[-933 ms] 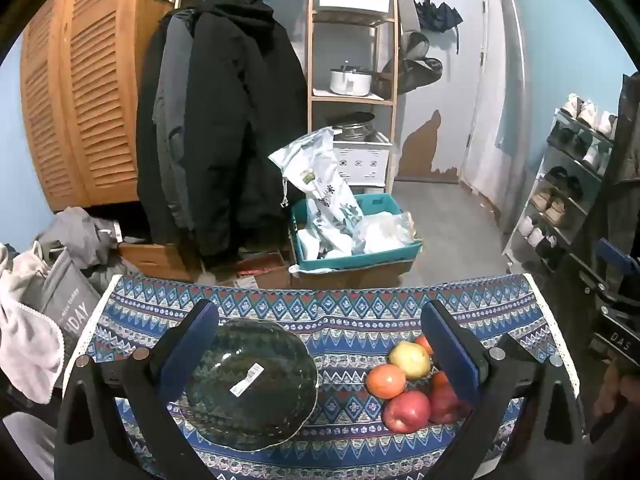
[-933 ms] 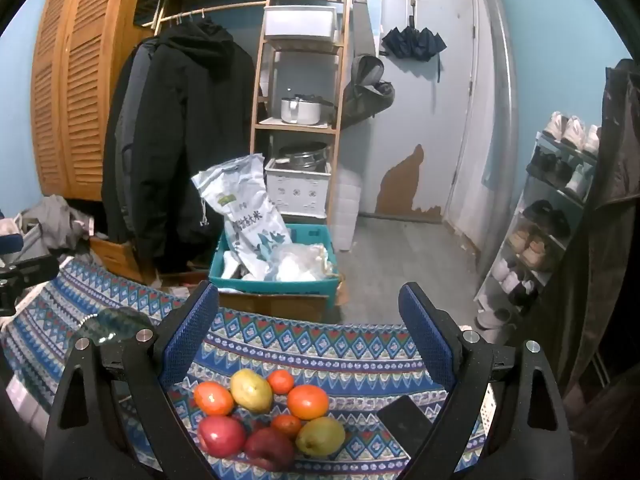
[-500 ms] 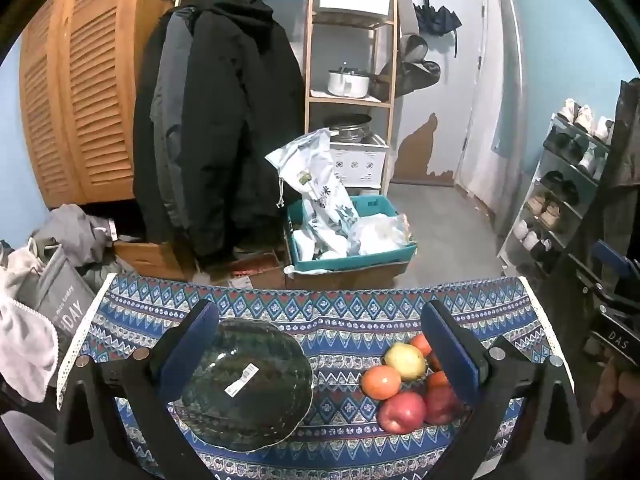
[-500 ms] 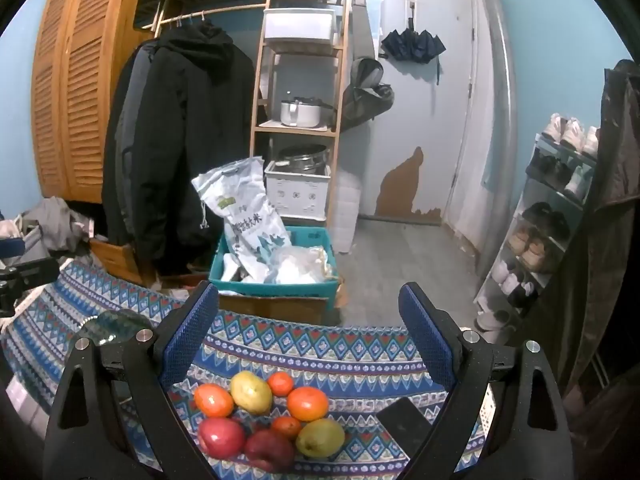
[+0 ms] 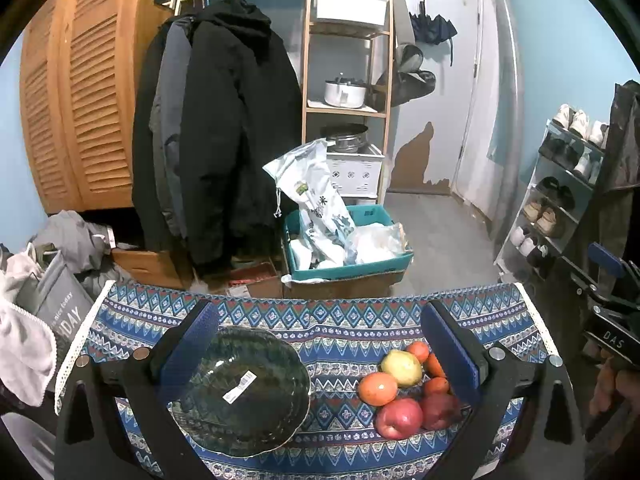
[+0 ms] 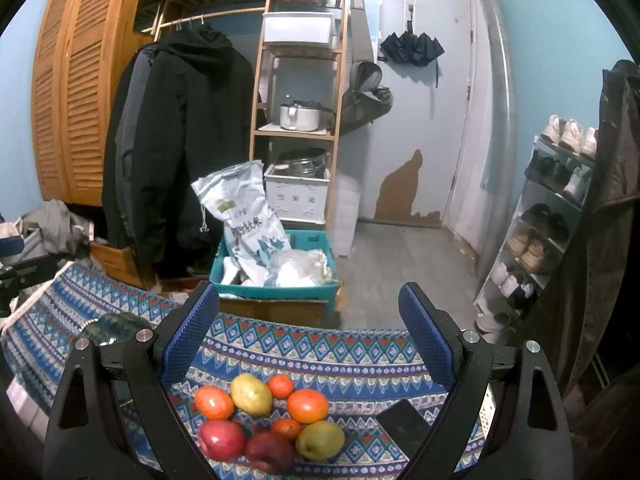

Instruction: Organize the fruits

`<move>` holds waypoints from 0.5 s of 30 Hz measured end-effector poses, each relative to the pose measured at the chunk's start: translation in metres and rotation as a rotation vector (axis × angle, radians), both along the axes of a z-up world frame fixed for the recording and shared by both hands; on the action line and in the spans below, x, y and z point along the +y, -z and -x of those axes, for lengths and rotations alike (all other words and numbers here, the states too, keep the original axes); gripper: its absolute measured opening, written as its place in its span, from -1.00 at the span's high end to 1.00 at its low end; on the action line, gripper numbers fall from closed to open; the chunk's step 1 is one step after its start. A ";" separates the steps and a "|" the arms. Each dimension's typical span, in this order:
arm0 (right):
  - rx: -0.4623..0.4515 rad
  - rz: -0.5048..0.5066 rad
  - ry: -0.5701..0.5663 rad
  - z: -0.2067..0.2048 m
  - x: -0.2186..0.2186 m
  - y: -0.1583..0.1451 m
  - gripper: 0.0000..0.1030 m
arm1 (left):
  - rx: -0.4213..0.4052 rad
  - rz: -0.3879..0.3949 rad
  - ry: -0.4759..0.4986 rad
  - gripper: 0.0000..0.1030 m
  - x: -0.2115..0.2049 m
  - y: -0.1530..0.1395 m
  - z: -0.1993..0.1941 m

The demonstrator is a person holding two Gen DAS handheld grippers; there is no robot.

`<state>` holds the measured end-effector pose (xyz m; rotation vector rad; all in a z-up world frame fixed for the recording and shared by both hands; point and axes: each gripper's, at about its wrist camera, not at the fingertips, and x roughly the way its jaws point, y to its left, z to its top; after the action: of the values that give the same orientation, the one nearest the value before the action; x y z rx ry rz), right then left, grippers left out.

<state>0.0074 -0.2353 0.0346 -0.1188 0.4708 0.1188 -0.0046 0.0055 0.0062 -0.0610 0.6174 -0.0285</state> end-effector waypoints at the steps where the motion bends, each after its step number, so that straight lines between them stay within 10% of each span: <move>1: -0.002 0.000 0.001 0.000 0.000 0.000 -0.75 | 0.000 0.001 0.000 -0.98 0.001 -0.001 -0.001; 15: -0.005 0.002 0.001 -0.002 -0.001 -0.006 -0.75 | -0.013 0.003 0.005 -0.98 0.000 0.001 0.003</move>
<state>0.0098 -0.2360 0.0406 -0.1205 0.4657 0.1174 -0.0080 0.0057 0.0055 -0.0622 0.6043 -0.0350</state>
